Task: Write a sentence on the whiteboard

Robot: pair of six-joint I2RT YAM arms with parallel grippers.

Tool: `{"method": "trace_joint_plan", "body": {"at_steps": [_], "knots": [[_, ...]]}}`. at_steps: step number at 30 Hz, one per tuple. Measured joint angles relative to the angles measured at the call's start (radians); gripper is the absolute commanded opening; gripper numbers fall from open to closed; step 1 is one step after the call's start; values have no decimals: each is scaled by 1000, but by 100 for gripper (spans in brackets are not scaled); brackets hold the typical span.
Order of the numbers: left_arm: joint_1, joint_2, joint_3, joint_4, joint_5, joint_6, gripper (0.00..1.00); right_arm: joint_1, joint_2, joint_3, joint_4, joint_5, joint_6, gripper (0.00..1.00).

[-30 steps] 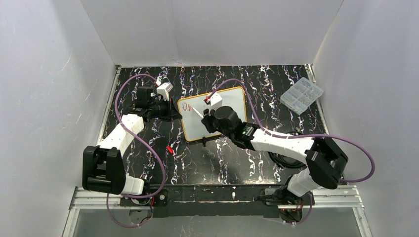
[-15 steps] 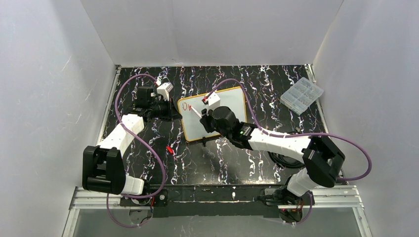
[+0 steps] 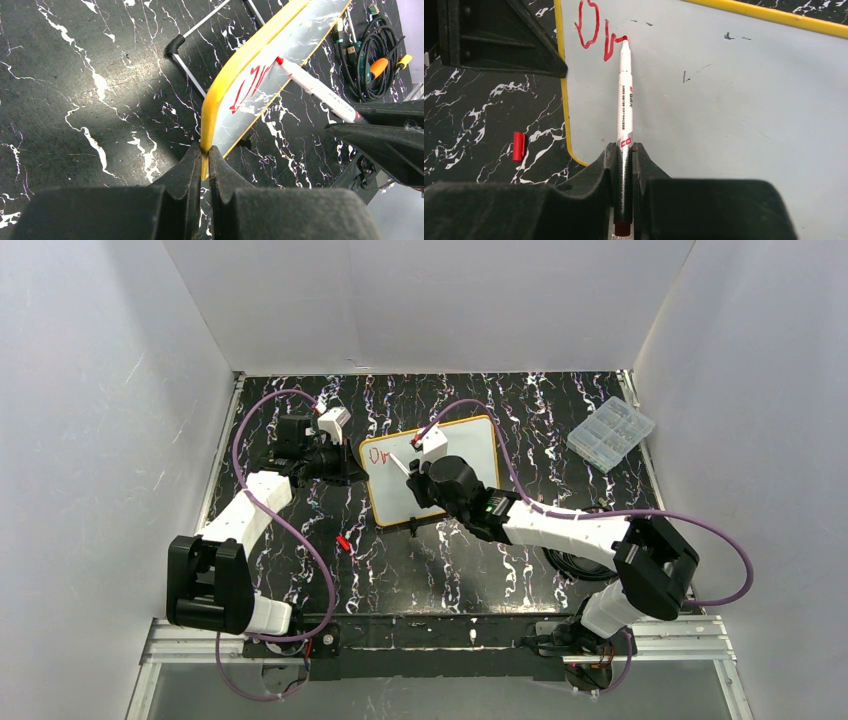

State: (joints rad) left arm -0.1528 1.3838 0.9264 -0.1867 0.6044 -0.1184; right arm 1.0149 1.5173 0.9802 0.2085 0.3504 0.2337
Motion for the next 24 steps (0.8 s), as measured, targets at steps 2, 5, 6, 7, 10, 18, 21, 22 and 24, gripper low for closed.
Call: {"method": "trace_joint_plan", "body": {"at_steps": [2, 5, 6, 7, 10, 18, 21, 22, 24], "knots": [[0, 0, 0, 0, 0, 0, 0, 0, -3, 0, 0, 10, 0, 1], [0, 0, 0, 0, 0, 0, 0, 0, -8, 0, 0, 23, 0, 1], [0, 0, 0, 0, 0, 0, 0, 0, -10, 0, 0, 27, 0, 1], [0, 0, 0, 0, 0, 0, 0, 0, -10, 0, 0, 31, -1, 1], [0, 0, 0, 0, 0, 0, 0, 0, -10, 0, 0, 35, -2, 1], [0, 0, 0, 0, 0, 0, 0, 0, -10, 0, 1, 32, -12, 1], [0, -1, 0, -1, 0, 0, 0, 0, -10, 0, 2, 31, -20, 1], [0, -1, 0, -1, 0, 0, 0, 0, -10, 0, 3, 30, -22, 1], [0, -2, 0, -1, 0, 0, 0, 0, -9, 0, 5, 29, -25, 1]]}}
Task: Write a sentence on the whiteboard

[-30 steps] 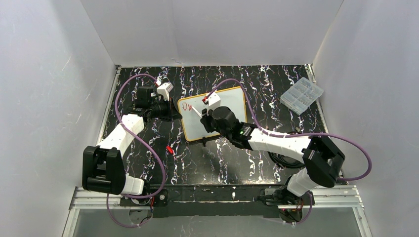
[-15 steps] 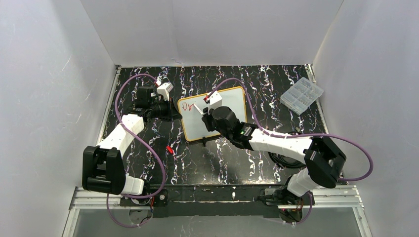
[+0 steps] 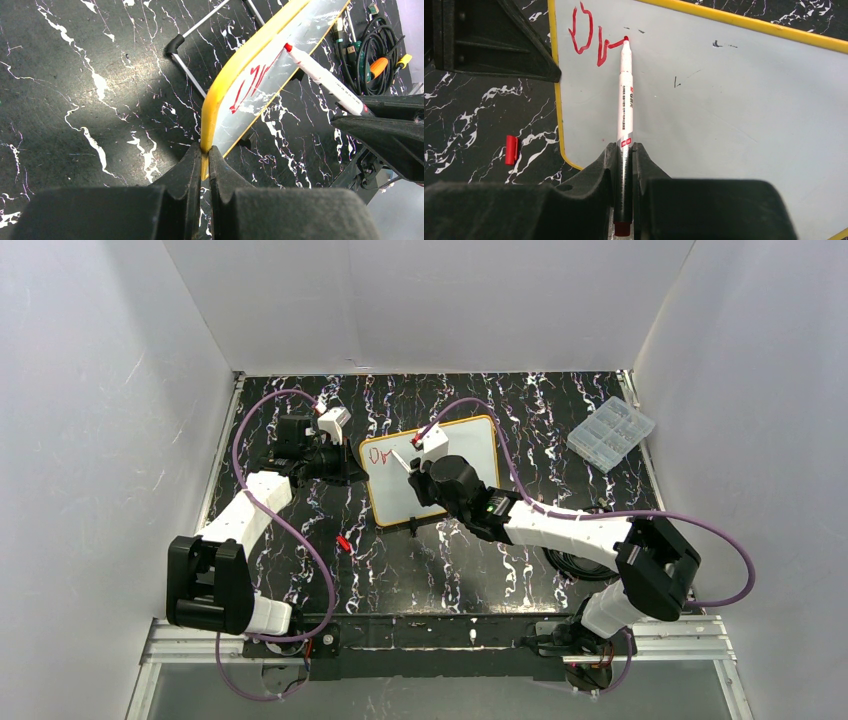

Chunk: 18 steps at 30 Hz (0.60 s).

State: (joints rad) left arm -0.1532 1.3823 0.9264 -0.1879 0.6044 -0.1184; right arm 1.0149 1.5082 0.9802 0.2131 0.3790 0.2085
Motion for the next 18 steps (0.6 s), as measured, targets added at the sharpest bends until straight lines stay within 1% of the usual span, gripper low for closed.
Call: {"method": "trace_joint_plan", "body": {"at_steps": [18], "knots": [[-2, -1, 0, 0, -2, 3, 0, 0, 17, 2, 29, -25, -12, 1]]}}
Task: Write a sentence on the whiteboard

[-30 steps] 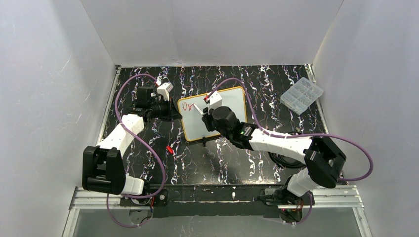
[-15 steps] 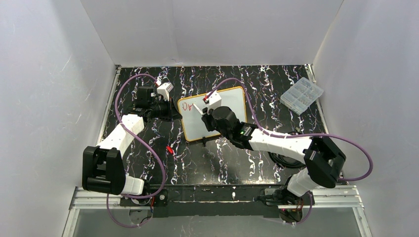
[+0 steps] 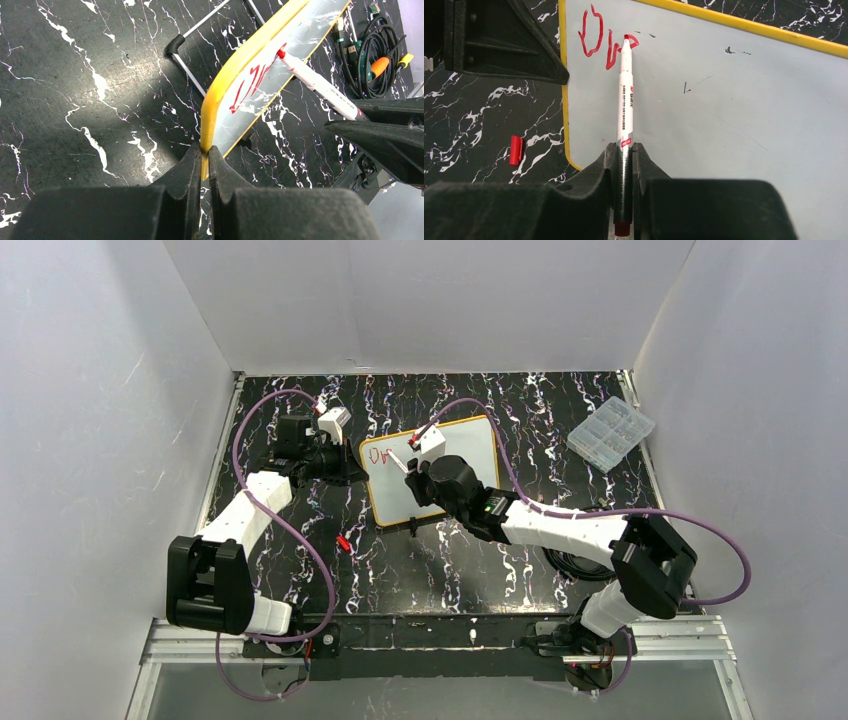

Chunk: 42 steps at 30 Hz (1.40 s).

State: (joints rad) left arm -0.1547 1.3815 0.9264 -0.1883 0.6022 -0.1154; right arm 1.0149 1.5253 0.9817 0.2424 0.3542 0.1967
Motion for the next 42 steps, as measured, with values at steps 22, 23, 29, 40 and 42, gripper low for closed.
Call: {"method": "trace_joint_plan", "body": {"at_steps": [22, 23, 29, 40, 42], "knots": [[-2, -3, 0, -3, -1, 0, 0, 16, 0, -8, -14, -1, 3, 1], [-2, -3, 0, -3, -1, 0, 0, 17, 0, -11, -15, -1, 4, 1], [-2, -3, 0, -3, -1, 0, 0, 27, -1, -18, -19, 11, 11, 1], [-5, -6, 0, -6, -3, 0, 0, 34, -40, -45, -42, 58, 17, 1], [-6, -7, 0, -6, -3, 0, 0, 34, -62, -65, -33, 50, 17, 1]]}}
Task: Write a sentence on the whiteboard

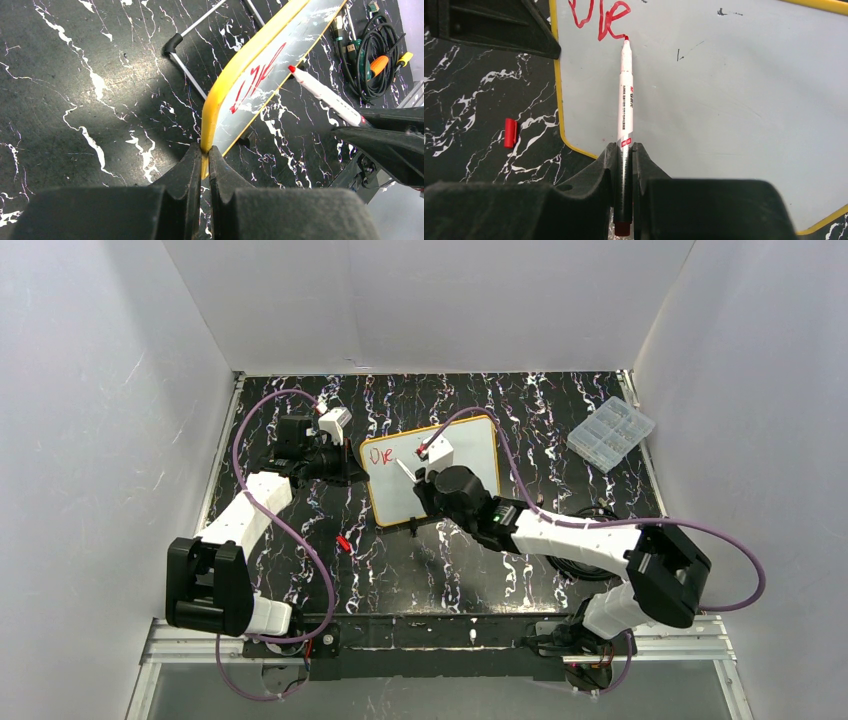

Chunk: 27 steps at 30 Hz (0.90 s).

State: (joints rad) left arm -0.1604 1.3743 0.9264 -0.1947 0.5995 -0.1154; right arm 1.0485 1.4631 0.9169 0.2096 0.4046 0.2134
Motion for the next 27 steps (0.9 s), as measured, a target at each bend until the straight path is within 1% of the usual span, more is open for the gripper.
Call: {"method": "trace_joint_plan", "body": {"at_steps": [3, 11, 19, 27], "knots": [[0, 0, 0, 0, 0, 0, 0, 0, -25, -19, 11, -7, 0, 1], [0, 0, 0, 0, 0, 0, 0, 0, -27, -18, 31, 13, -6, 1], [-1, 0, 0, 0, 0, 0, 0, 0, 21, -6, 32, 41, -11, 1], [-1, 0, 0, 0, 0, 0, 0, 1, 25, 6, 34, 69, -17, 1]]}}
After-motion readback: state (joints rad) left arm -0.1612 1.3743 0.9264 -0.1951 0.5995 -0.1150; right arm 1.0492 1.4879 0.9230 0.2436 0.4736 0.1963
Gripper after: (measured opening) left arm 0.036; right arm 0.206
